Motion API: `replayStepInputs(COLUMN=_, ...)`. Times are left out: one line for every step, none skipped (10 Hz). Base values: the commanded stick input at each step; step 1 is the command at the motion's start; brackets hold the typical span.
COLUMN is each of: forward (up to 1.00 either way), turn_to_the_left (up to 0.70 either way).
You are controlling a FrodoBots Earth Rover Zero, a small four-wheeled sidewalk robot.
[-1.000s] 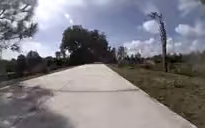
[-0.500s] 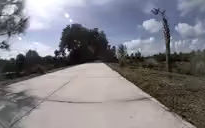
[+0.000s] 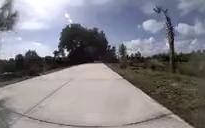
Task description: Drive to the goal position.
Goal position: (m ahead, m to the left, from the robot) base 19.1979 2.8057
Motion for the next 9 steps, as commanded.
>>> replayStepInputs(forward=0.85, turn_to_the_left=0.0)
replayStepInputs(forward=0.85, turn_to_the_left=0.0)
replayStepInputs(forward=0.85, turn_to_the_left=0.0)
replayStepInputs(forward=0.85, turn_to_the_left=0.0)
replayStepInputs(forward=0.85, turn_to_the_left=0.0)
replayStepInputs(forward=0.85, turn_to_the_left=0.0)
replayStepInputs(forward=0.85, turn_to_the_left=0.0)
replayStepInputs(forward=0.85, turn_to_the_left=0.0)
replayStepInputs(forward=0.85, turn_to_the_left=0.0)
